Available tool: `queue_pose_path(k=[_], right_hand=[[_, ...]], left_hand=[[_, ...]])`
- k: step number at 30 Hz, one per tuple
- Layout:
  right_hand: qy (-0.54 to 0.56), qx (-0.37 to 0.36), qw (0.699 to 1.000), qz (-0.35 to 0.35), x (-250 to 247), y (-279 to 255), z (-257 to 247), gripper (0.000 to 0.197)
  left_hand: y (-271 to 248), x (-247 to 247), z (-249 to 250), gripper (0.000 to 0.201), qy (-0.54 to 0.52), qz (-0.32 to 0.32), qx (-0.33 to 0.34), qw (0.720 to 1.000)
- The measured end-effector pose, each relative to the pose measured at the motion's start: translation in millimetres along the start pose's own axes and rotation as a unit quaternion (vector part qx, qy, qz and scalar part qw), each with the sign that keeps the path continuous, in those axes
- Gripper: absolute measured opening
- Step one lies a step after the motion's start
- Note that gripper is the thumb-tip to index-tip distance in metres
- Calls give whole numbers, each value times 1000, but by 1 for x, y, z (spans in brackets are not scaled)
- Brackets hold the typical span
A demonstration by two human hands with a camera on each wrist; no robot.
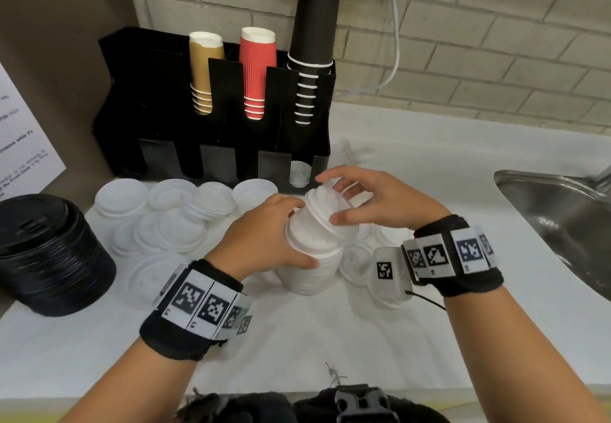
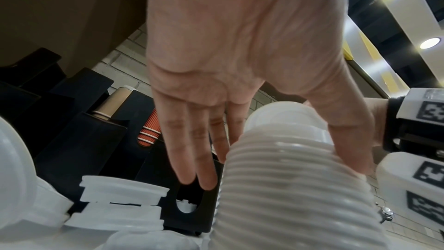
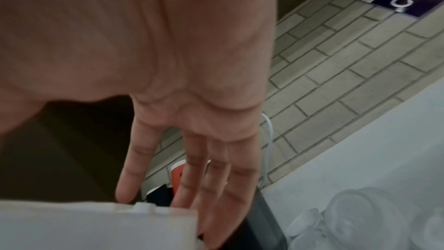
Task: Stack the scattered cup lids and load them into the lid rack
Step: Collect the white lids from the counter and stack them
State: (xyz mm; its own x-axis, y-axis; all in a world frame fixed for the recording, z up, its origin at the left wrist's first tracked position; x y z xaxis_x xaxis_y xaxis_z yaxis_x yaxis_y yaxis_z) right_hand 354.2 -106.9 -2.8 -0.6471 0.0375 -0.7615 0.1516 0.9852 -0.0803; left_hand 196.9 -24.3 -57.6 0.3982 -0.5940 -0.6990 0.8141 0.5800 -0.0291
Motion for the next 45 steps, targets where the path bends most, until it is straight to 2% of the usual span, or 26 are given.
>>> queue_pose_path(k=[6,18,23,29,32,33,35,37,38,41,43,45], right_hand=[[-64,-22,998,-16,16,0,-9,53],[-201,-41,978,-30,31,3,-35,62],[-232,-43,971,-37,34,5,-39,63],[-198,-40,979,-29,38,3,-34,63],[-116,-41,990,-69,31,3,-23,51],[-69,-30,995,-68,22,6,-15,43],[-13,33,999,-4,-4,17,13,31],[-54,141,986,70,-34,32,53,31],[-98,200,972,75,-44,38,75,36],[-217,311,925,10,-53,56,123,56],[-269,339,901,-8,-50,64,142,66],[-296,346,890,-17,-45,71,155,77]], left_hand=[[-4,-1,3,120,-33,11,-9,999],[-3,0,3,130,-34,16,-13,999],[-4,0,3,125,-21,21,-4,1000],[-3,1,5,83,-11,22,0,1000],[-2,-1,6,74,-23,25,0,999],[-2,-1,6,72,-24,25,-1,999],[-2,-2,7,68,-20,25,-7,999],[-2,-2,8,66,-12,21,-11,1000],[-2,-3,8,66,-8,18,-11,1000],[-1,-3,10,66,-2,13,-15,1000],[-1,-3,10,67,0,12,-16,1000],[-2,-4,11,67,4,11,-17,1000]])
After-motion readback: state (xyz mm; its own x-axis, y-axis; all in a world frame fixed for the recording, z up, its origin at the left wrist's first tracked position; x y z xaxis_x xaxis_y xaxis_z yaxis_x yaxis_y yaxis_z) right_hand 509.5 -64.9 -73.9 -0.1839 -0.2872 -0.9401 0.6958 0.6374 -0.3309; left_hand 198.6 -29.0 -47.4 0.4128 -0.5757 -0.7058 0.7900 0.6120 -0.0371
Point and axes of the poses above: each hand's wrist, its own y-axis towards the middle knuckle, its own x-axis out of the palm, z = x × y, the point moved 5 cm from there along y, towards the middle knuckle, and after that the axes turned 6 degrees about -y, right-handed, at the moved point
